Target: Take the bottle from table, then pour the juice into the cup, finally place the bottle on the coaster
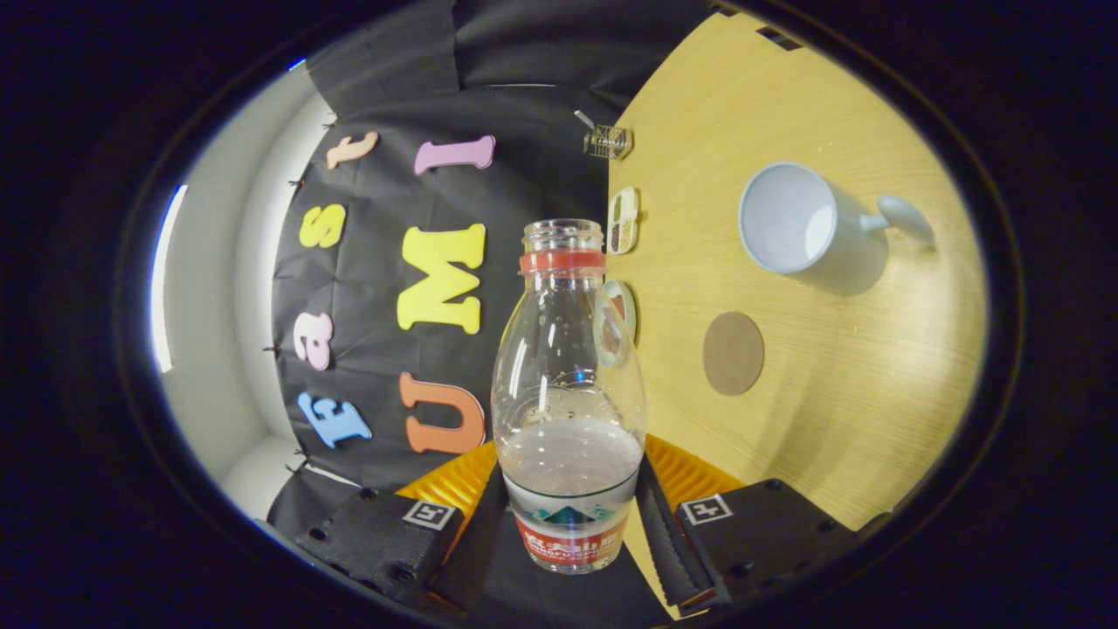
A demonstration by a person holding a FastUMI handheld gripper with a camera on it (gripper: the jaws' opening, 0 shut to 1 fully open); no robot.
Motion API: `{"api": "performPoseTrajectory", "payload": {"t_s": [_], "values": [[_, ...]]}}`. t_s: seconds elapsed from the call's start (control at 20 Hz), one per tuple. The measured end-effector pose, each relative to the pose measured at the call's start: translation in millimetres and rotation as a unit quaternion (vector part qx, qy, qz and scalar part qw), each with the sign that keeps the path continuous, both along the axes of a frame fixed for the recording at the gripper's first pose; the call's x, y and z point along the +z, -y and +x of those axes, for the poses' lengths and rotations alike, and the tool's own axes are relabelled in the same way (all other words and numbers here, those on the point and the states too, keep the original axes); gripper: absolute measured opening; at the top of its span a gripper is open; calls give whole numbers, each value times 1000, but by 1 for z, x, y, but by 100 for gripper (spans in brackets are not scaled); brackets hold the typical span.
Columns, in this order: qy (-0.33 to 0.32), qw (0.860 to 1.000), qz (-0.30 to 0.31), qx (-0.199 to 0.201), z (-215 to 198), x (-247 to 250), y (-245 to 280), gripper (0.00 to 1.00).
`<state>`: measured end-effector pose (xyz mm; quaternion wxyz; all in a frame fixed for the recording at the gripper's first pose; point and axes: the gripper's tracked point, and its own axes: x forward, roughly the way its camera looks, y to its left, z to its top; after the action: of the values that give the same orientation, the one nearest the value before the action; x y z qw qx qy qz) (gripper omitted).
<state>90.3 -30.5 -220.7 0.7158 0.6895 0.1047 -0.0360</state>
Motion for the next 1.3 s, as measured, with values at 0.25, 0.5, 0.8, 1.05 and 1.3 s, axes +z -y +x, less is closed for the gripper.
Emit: {"api": "performPoseTrajectory", "payload": {"t_s": [0.25, 0.5, 0.8, 1.05, 1.3], "values": [[-10, 999, 41, 3, 0, 0, -2, 79], [-8, 997, 79, 5, 0, -1, -4, 79], [-11, 994, 106, 7, -3, 0, -1, 79], [3, 989, 146, 13, -1, 18, 0, 79], [9, 987, 162, 19, -2, 30, 1, 79]]}}
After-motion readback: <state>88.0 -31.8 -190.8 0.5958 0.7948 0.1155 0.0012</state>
